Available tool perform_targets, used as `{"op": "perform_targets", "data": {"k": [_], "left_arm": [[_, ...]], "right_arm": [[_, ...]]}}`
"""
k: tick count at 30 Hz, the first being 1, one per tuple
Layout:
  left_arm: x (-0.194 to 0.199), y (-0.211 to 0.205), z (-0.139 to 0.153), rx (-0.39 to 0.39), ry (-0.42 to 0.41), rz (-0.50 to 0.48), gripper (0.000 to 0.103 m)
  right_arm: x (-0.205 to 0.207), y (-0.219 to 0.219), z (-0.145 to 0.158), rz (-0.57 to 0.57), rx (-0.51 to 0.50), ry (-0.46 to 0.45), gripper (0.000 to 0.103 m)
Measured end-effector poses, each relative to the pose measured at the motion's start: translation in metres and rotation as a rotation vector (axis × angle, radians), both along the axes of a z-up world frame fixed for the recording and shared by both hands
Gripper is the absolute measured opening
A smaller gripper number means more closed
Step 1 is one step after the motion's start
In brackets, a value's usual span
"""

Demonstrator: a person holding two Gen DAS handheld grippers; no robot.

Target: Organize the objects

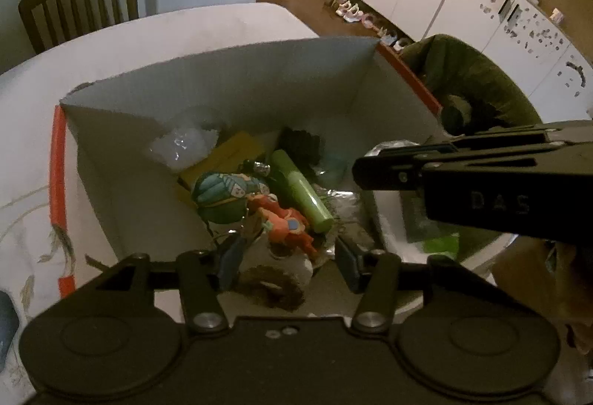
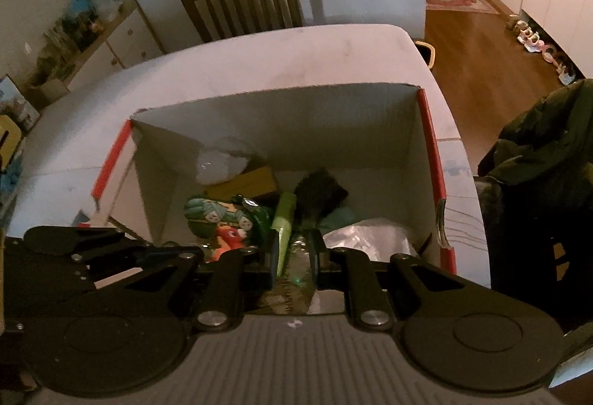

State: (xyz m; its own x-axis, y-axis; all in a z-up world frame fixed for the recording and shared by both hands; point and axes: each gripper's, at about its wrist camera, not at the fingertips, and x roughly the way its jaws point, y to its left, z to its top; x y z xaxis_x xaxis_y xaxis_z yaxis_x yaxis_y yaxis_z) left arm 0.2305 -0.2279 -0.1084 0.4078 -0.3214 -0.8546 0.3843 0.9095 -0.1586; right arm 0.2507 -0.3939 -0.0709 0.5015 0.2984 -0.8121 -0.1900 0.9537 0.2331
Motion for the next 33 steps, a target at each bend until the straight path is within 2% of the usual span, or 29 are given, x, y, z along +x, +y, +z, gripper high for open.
{"op": "perform_targets", "data": {"k": [14,16,18,23,25,30,33], "left_arm": [[-0.038,0.040,0.048,-0.039,-0.152,-0.014,0.066],[-0.044,0.048,0.054,-0.055,-0.171,-0.018,0.072],[-0.049,0.055,0.061,-0.071,-0.191,-0.020,0.073],[-0.064,0.071,0.077,-0.081,-0.247,-0.037,0.076],[-0.070,0.077,0.082,-0.082,-0.274,-0.045,0.079],[-0.083,0.089,0.095,-0.093,-0.323,-0.053,0.088],[-0.090,0.096,0.099,-0.093,-0.348,-0.055,0.097]], "right_arm": [[-0.054,0.009,0.044,0.013,0.055,-0.144,0.017],[-0.063,0.012,0.049,0.011,0.060,-0.163,0.023],[-0.073,0.015,0.053,0.008,0.063,-0.183,0.029],[-0.095,0.027,0.060,-0.007,0.063,-0.222,0.037],[-0.103,0.030,0.063,-0.014,0.061,-0.248,0.049],[-0.121,0.036,0.071,-0.038,0.066,-0.291,0.056],[-0.135,0.039,0.076,-0.054,0.075,-0.328,0.070]]}}
